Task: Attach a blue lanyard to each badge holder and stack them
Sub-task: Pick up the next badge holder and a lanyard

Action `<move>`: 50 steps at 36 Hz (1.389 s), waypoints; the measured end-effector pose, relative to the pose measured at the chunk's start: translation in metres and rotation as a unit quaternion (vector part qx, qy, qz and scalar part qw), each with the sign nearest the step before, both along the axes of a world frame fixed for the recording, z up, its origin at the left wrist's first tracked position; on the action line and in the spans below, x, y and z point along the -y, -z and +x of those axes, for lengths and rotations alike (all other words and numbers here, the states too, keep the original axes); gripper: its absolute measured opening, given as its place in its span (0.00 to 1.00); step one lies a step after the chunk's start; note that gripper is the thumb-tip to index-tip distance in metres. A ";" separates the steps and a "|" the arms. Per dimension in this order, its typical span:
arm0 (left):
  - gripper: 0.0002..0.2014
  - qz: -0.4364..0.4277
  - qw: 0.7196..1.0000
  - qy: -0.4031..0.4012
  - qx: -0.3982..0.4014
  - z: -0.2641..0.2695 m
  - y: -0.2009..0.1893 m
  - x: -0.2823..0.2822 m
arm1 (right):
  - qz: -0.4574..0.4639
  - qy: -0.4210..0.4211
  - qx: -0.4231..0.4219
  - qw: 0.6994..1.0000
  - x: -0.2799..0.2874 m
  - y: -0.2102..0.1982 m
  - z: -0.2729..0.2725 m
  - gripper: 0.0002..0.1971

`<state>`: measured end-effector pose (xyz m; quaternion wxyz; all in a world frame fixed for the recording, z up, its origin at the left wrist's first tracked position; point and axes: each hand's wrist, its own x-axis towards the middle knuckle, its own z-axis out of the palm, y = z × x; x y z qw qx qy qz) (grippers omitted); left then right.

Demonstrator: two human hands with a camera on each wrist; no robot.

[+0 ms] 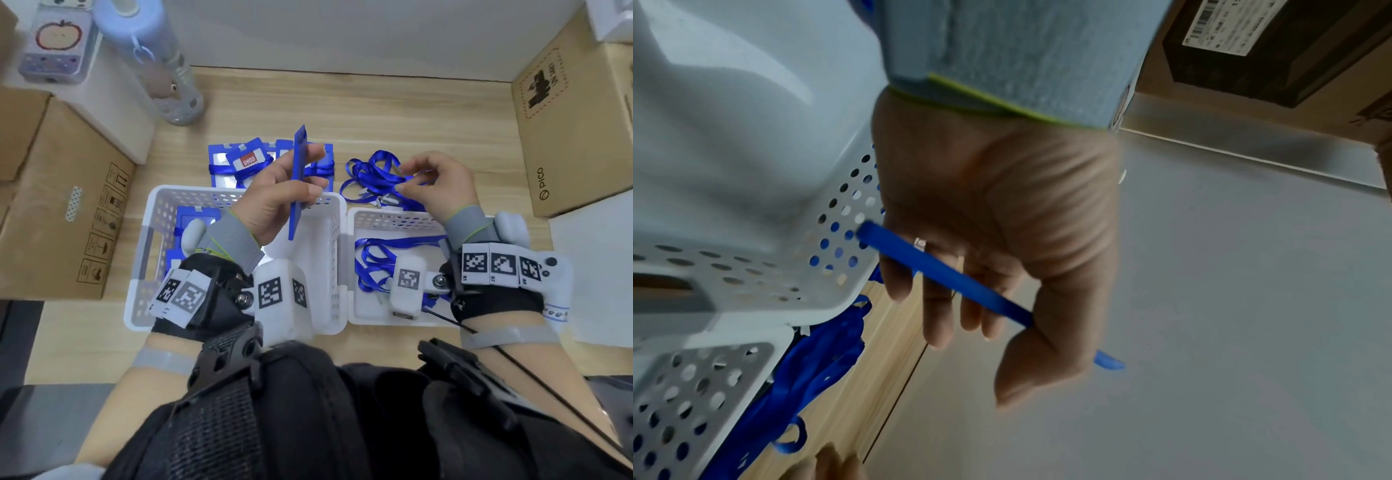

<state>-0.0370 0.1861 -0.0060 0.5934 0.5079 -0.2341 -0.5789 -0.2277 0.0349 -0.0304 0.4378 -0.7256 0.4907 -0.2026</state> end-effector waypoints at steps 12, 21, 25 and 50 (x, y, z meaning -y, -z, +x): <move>0.22 -0.007 1.000 0.019 -0.021 -0.026 -0.002 -0.013 | 0.132 -0.103 -0.148 0.975 -0.036 0.000 -0.037 0.12; 0.26 0.016 0.999 0.032 -0.008 -0.036 -0.002 -0.023 | 0.169 -0.133 -0.291 0.932 -0.061 0.019 -0.042 0.07; 0.30 0.025 0.999 0.037 0.008 -0.035 -0.001 -0.028 | 0.158 -0.144 -0.324 0.922 -0.066 0.027 -0.041 0.03; 0.30 0.035 0.998 0.038 0.027 -0.029 0.001 -0.033 | 0.124 -0.108 -0.386 0.908 -0.074 0.049 -0.040 0.11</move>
